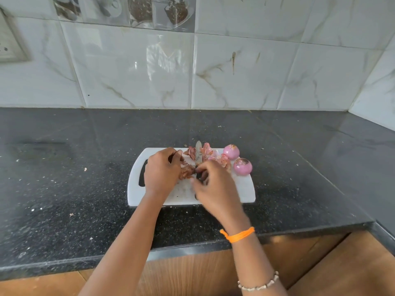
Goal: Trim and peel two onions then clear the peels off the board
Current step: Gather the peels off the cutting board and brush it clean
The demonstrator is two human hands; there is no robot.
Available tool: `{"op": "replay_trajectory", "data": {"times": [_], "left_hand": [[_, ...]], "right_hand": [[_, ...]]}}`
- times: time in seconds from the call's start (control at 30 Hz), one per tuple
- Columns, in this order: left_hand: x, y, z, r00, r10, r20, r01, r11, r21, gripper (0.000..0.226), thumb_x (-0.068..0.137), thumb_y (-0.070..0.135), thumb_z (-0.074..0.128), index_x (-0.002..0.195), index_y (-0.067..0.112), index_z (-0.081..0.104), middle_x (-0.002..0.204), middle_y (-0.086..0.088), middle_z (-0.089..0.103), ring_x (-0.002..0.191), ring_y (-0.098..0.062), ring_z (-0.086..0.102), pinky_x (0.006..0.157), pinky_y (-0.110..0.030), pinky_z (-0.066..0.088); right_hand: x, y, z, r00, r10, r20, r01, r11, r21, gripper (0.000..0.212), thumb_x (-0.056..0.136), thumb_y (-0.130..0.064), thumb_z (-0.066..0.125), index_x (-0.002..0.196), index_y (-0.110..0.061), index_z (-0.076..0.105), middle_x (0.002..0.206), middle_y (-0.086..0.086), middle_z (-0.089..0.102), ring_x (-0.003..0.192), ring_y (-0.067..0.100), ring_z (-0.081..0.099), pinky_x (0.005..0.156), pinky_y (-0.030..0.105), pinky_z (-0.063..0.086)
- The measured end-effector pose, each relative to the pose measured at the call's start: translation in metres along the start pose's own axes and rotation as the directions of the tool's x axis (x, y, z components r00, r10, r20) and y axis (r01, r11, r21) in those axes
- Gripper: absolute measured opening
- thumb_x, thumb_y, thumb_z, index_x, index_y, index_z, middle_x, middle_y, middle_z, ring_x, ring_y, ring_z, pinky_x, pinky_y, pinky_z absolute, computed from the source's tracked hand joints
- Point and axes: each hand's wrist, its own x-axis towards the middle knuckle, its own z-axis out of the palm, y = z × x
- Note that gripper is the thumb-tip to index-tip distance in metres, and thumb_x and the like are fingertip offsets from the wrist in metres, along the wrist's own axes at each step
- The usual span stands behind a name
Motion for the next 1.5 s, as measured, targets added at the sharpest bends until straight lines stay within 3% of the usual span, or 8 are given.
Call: {"op": "replay_trajectory", "data": {"times": [0.13, 0.37, 0.6, 0.73, 0.87, 1.13, 1.4, 1.5], "left_hand": [[-0.001, 0.0, -0.003, 0.998, -0.051, -0.023, 0.051, 0.999, 0.005, 0.025, 0.095, 0.022, 0.051, 0.08, 0.012, 0.068, 0.07, -0.004, 0.066, 0.045, -0.016, 0.045, 0.046, -0.026, 0.033], [0.005, -0.006, -0.007, 0.98, -0.144, -0.136, 0.139, 0.989, -0.046, 0.017, 0.094, 0.023, 0.052, 0.092, 0.015, 0.067, 0.085, 0.002, 0.065, 0.061, -0.017, 0.054, 0.05, -0.024, 0.033], [0.006, -0.009, -0.007, 0.985, -0.155, -0.08, 0.153, 0.988, -0.033, 0.017, 0.093, 0.023, 0.054, 0.105, 0.018, 0.065, 0.103, 0.002, 0.062, 0.066, -0.011, 0.055, 0.051, -0.021, 0.033], [0.005, -0.011, -0.005, 0.993, -0.111, -0.035, 0.115, 0.985, 0.132, 0.029, 0.094, 0.023, 0.051, 0.121, 0.018, 0.06, 0.128, -0.006, 0.052, 0.113, -0.029, 0.044, 0.083, -0.026, 0.033], [0.004, -0.007, -0.002, 0.988, -0.067, 0.142, 0.051, 0.992, 0.115, 0.038, 0.098, 0.024, 0.044, 0.133, 0.013, 0.051, 0.138, -0.009, 0.05, 0.129, -0.028, 0.04, 0.109, -0.039, 0.029], [-0.001, -0.002, 0.004, 0.931, 0.033, 0.362, -0.081, 0.989, 0.12, 0.039, 0.102, 0.027, 0.034, 0.138, 0.018, 0.045, 0.146, -0.005, 0.042, 0.136, -0.023, 0.034, 0.111, -0.034, 0.025], [-0.003, 0.002, 0.006, 0.925, 0.075, 0.371, -0.094, 0.995, 0.032, 0.041, 0.1, 0.03, 0.041, 0.138, 0.017, 0.045, 0.141, -0.002, 0.046, 0.125, -0.023, 0.046, 0.101, -0.031, 0.035], [-0.004, 0.004, 0.006, 0.934, 0.086, 0.346, -0.093, 0.996, 0.005, 0.039, 0.099, 0.027, 0.044, 0.137, 0.016, 0.047, 0.139, -0.002, 0.047, 0.122, -0.022, 0.048, 0.094, -0.024, 0.033]], "right_hand": [[0.0, -0.005, 0.019, 0.998, 0.054, 0.018, -0.049, 0.979, -0.199, 0.042, 0.084, -0.021, 0.062, 0.119, -0.008, 0.044, 0.126, 0.007, 0.044, 0.114, 0.028, 0.046, 0.084, 0.035, 0.042], [0.006, -0.002, 0.006, 0.991, 0.135, -0.008, -0.133, 0.967, -0.216, 0.05, 0.086, -0.022, 0.062, 0.126, -0.004, 0.039, 0.112, 0.011, 0.06, 0.099, 0.027, 0.059, 0.067, 0.025, 0.035], [0.008, -0.003, 0.007, 0.99, 0.13, -0.057, -0.139, 0.972, -0.19, 0.033, 0.1, -0.018, 0.04, 0.129, -0.004, 0.035, 0.125, 0.013, 0.054, 0.108, 0.031, 0.058, 0.075, 0.033, 0.044], [0.004, 0.005, 0.003, 0.994, 0.054, -0.094, -0.072, 0.976, -0.205, 0.036, 0.099, -0.013, 0.041, 0.134, -0.007, 0.037, 0.129, 0.01, 0.052, 0.111, 0.03, 0.055, 0.077, 0.033, 0.041], [-0.003, 0.018, -0.004, 0.984, -0.018, -0.175, -0.029, 0.965, -0.261, 0.045, 0.094, -0.001, 0.047, 0.137, -0.007, 0.04, 0.128, 0.012, 0.049, 0.11, 0.03, 0.047, 0.088, 0.037, 0.039], [-0.016, 0.036, -0.022, 0.969, 0.102, -0.223, -0.193, 0.879, -0.437, 0.048, 0.088, 0.004, 0.051, 0.135, -0.007, 0.044, 0.131, 0.013, 0.044, 0.103, 0.027, 0.044, 0.092, 0.036, 0.04], [-0.021, 0.036, -0.016, 0.977, 0.133, -0.165, -0.193, 0.881, -0.432, 0.036, 0.093, 0.001, 0.044, 0.127, -0.011, 0.047, 0.129, 0.01, 0.04, 0.09, 0.017, 0.03, 0.09, 0.032, 0.037], [-0.018, 0.031, -0.008, 0.989, 0.109, -0.104, -0.142, 0.907, -0.397, 0.032, 0.092, -0.001, 0.046, 0.121, -0.014, 0.049, 0.128, 0.008, 0.039, 0.099, 0.022, 0.039, 0.09, 0.03, 0.034]]}}
